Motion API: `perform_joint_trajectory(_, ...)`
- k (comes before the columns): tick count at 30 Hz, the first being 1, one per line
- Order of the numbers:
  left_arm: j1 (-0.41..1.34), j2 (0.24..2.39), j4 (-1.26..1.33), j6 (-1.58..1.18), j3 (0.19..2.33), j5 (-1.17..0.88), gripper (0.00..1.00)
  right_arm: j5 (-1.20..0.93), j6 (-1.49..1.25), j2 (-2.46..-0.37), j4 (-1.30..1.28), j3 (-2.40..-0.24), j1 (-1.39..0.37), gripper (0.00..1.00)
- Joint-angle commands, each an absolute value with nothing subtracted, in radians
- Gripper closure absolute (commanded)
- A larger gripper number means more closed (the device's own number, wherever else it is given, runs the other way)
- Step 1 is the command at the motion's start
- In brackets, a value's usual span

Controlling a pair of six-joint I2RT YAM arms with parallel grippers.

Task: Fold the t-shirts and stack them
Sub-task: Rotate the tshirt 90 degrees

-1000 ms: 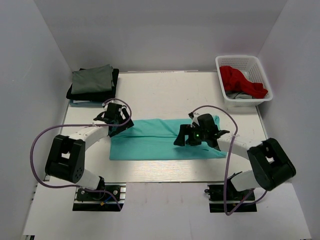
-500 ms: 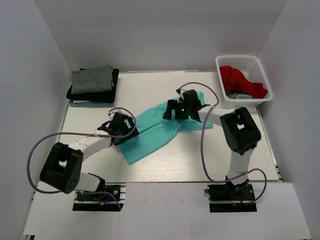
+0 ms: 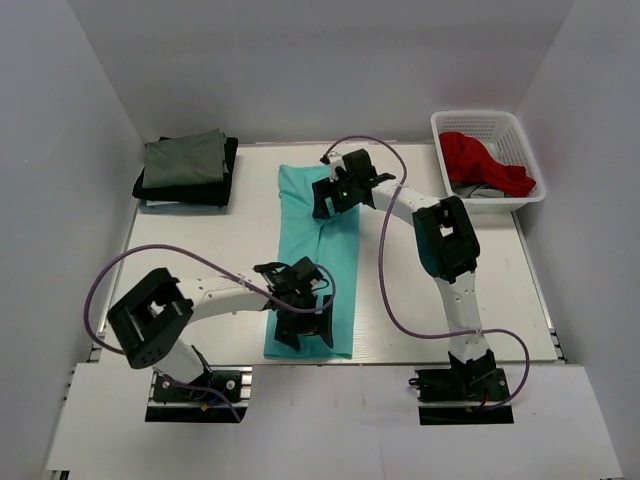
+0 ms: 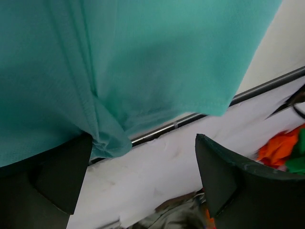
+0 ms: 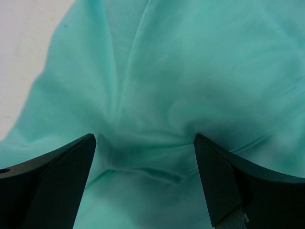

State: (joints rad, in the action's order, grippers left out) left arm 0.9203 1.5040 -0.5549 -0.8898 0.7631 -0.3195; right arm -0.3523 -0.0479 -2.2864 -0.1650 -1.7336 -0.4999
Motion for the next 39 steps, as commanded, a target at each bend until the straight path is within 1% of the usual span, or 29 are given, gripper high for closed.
perform_joint_trajectory(1,0.994,1.594,-0.746,-0.815,0.81,-0.302,0.0,-0.204,0.109,-2.192,-0.278,-1.778,-0.477,0.1)
perform_joint_trajectory(2,0.994,1.621,-0.746,-0.795,0.834,-0.267,0.0,-0.199,0.109,-2.162,-0.278,-1.779,-0.477,0.1)
perform_joint_trajectory(3,1.008,1.631,-0.765,-0.795,0.885,-0.191,0.0,-0.207,0.101,-2.148,-0.273,-1.781,-0.479,0.1)
perform_joint_trajectory(5,1.008,1.631,-0.791,-0.795,0.957,-0.115,0.0,-0.256,0.092,-2.094,-0.272,-1.775,-0.476,0.1)
perform_joint_trajectory(6,1.008,1.608,-0.805,-0.795,0.978,-0.05,0.0,-0.277,0.063,-2.079,-0.264,-1.766,-0.48,0.1)
perform_joint_trajectory(9,1.008,1.54,-0.796,-0.795,1.017,0.009,0.0,-0.334,0.008,-2.011,-0.242,-1.711,-0.48,0.1)
perform_joint_trajectory(10,1.008,1.479,-0.796,-0.795,1.026,0.009,0.0,-0.342,-0.021,-1.964,-0.236,-1.695,-0.479,0.1)
perform_joint_trajectory(11,1.008,1.445,-0.787,-0.795,1.026,0.024,0.0,-0.35,-0.041,-1.945,-0.209,-1.633,-0.48,0.1)
perform_joint_trajectory(13,1.008,1.372,-0.801,-0.831,0.999,0.061,0.0,-0.339,-0.118,-1.886,-0.199,-1.589,-0.48,0.1)
perform_joint_trajectory(14,1.008,1.292,-0.822,-0.85,0.967,0.09,0.0,-0.328,-0.164,-1.841,-0.189,-1.506,-0.483,0.1)
perform_joint_trajectory(16,1.008,1.214,-0.854,-0.931,0.922,0.124,0.0,-0.264,-0.224,-1.764,-0.178,-1.436,-0.485,0.1)
perform_joint_trajectory(17,0.996,1.174,-0.867,-0.963,0.863,0.144,0.0,-0.232,-0.265,-1.691,-0.164,-1.36,-0.488,0.1)
perform_joint_trajectory(19,0.986,1.071,-0.91,-1.068,0.801,0.207,0.0,-0.191,-0.296,-1.661,-0.147,-1.248,-0.497,0.1)
perform_joint_trajectory(20,0.986,1.043,-0.923,-1.103,0.754,0.244,0.0,-0.18,-0.326,-1.651,-0.158,-1.235,-0.508,0.1)
perform_joint_trajectory(21,0.986,1.017,-0.954,-1.132,0.735,0.259,0.0,-0.169,-0.331,-1.652,-0.196,-1.22,-0.52,0.1)
perform_joint_trajectory(25,0.986,0.911,-0.98,-1.274,0.64,0.327,0.0,-0.091,-0.351,-1.695,-0.206,-1.18,-0.587,0.1)
perform_joint_trajectory(30,0.986,0.783,-0.891,-1.275,0.565,0.348,0.0,0.03,-0.37,-1.802,-0.256,-1.249,-0.666,0.1)
perform_joint_trajectory(34,0.986,0.762,-0.936,-1.31,0.552,0.413,0.0,0.05,-0.431,-1.926,-0.241,-1.284,-0.657,0.1)
perform_joint_trajectory(35,0.986,0.762,-0.946,-1.31,0.564,0.432,0.0,0.06,-0.436,-1.943,-0.255,-1.322,-0.654,0.1)
perform_joint_trajectory(37,0.986,0.762,-0.946,-1.321,0.59,0.454,0.0,0.078,-0.445,-1.997,-0.256,-1.345,-0.64,0.1)
perform_joint_trajectory(39,0.986,0.753,-0.901,-1.312,0.6,0.485,0.0,0.048,-0.452,-2.054,-0.229,-1.371,-0.623,0.1)
